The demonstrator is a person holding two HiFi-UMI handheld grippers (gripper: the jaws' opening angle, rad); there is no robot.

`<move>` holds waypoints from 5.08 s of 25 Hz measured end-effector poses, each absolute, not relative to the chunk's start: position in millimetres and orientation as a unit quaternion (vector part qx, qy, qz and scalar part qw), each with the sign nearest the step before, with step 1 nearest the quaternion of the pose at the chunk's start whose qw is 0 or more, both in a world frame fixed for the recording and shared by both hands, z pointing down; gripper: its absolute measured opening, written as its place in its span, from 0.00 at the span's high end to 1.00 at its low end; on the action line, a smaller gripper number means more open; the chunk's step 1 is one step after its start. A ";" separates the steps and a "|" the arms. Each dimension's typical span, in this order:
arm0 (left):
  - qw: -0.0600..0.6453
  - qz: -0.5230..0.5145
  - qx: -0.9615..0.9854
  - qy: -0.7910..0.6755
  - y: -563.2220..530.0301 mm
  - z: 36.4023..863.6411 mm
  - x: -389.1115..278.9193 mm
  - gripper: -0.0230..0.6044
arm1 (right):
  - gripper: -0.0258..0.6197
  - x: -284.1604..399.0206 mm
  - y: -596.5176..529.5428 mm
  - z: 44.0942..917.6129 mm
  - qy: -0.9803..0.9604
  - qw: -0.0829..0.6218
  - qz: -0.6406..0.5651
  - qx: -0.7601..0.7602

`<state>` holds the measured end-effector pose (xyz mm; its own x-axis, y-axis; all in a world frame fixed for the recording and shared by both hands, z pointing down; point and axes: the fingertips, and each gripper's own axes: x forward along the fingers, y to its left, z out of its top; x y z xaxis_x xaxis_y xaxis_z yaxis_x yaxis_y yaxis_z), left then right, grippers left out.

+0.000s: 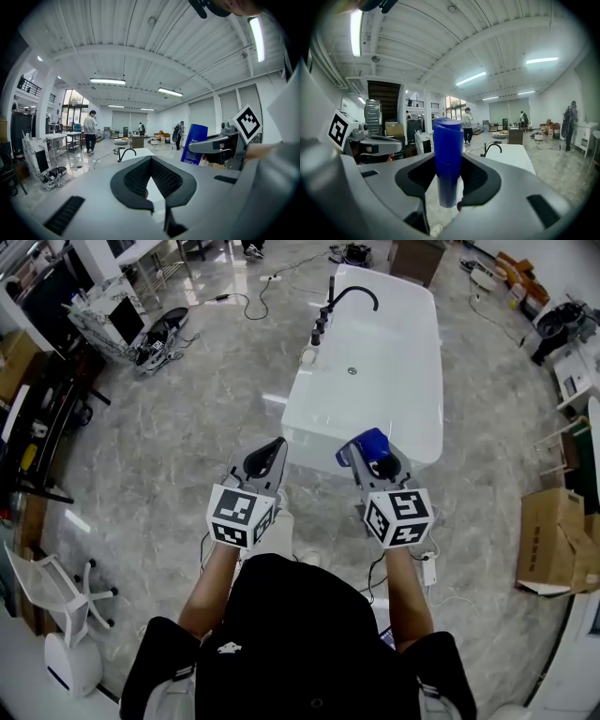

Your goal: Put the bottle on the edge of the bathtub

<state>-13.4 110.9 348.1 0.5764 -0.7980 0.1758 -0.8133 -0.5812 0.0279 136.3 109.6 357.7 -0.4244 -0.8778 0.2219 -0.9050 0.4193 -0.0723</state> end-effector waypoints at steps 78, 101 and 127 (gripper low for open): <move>0.281 0.206 0.796 -0.495 -339.1 646.2 -82.7 0.95 | 0.71 41.0 -396.0 713.5 -0.837 0.294 0.248 0.389; 0.322 0.220 0.762 -0.517 -339.0 705.8 -114.6 0.95 | 0.71 2.2 -449.5 807.1 -0.840 0.341 0.194 0.375; 0.297 0.257 0.773 -0.498 -328.0 720.0 -110.3 0.95 | 0.71 5.1 -437.8 819.5 -0.829 0.361 0.180 0.388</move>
<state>-110.3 -328.0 720.0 0.3713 -0.6182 0.6927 -0.9230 -0.3268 0.2031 5.1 -437.8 819.5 -0.4385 -0.5139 0.7373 -0.7732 0.6339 -0.0180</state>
